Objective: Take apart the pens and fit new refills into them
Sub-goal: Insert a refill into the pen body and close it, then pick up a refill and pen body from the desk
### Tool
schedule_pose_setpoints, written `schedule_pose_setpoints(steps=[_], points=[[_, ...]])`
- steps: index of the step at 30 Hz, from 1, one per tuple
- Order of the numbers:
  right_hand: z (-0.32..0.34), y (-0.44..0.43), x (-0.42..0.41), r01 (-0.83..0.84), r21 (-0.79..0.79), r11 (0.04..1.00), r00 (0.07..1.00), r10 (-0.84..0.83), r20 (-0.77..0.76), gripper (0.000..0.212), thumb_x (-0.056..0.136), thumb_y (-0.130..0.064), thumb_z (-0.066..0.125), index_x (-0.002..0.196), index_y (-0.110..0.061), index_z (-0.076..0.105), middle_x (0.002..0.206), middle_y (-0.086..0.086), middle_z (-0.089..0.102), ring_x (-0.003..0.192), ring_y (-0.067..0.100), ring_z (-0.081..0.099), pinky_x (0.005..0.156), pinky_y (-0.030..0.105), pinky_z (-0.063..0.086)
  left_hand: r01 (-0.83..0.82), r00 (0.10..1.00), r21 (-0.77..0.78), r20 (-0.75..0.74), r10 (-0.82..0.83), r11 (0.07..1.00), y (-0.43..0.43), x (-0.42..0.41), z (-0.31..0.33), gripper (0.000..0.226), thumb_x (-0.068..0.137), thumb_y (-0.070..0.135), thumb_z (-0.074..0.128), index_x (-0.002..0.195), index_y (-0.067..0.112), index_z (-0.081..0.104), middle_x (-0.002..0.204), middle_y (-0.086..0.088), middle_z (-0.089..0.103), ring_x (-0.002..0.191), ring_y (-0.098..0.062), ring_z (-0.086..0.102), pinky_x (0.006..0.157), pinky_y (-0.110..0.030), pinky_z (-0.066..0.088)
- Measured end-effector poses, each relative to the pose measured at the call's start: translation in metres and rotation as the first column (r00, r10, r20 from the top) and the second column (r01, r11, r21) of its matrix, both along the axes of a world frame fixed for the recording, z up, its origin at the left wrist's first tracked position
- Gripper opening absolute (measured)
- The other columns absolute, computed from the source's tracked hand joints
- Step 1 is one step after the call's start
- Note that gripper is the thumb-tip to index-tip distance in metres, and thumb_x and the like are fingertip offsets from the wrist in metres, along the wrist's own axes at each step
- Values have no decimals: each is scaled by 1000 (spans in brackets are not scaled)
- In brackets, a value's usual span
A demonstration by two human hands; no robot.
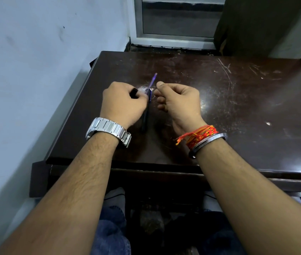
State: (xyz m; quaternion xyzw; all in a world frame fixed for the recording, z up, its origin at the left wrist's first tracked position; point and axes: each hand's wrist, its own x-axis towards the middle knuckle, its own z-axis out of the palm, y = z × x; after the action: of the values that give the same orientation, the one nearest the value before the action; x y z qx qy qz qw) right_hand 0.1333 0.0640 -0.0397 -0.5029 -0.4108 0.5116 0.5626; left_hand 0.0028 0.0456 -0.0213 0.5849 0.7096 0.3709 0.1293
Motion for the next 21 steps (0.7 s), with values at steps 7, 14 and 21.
schedule_pose_setpoints(steps=[7, 14, 21], points=[[-9, 4, 4, 58, -22, 998, 989, -54, 139, 5, 83, -14, 71, 83, -11, 75, 64, -1, 70, 55, 9, 61, 58, 30, 54, -251, 968, -127, -62, 245, 960, -1, -24, -5, 13, 71, 12, 67, 68, 0, 69, 59, -11, 63, 56, -29, 59, 39, -21, 33], [-8, 3, 5, 108, -1, 994, 965, -105, 242, 9, 79, -16, 72, 71, -20, 71, 63, -1, 70, 62, 15, 67, 73, 50, 63, -267, 960, -250, -149, 235, 931, -1, -21, -8, 28, 70, 7, 67, 54, 6, 44, 54, -9, 46, 47, -25, 44, 43, -24, 26], [-5, 4, 7, 127, -2, 992, 952, -122, 282, 7, 78, -19, 70, 74, -16, 75, 63, -2, 72, 67, 17, 71, 75, 49, 62, -232, 971, -314, -137, 198, 920, -1, -16, -7, 29, 74, 17, 69, 56, 3, 51, 55, -11, 52, 49, -25, 49, 44, -23, 29]])
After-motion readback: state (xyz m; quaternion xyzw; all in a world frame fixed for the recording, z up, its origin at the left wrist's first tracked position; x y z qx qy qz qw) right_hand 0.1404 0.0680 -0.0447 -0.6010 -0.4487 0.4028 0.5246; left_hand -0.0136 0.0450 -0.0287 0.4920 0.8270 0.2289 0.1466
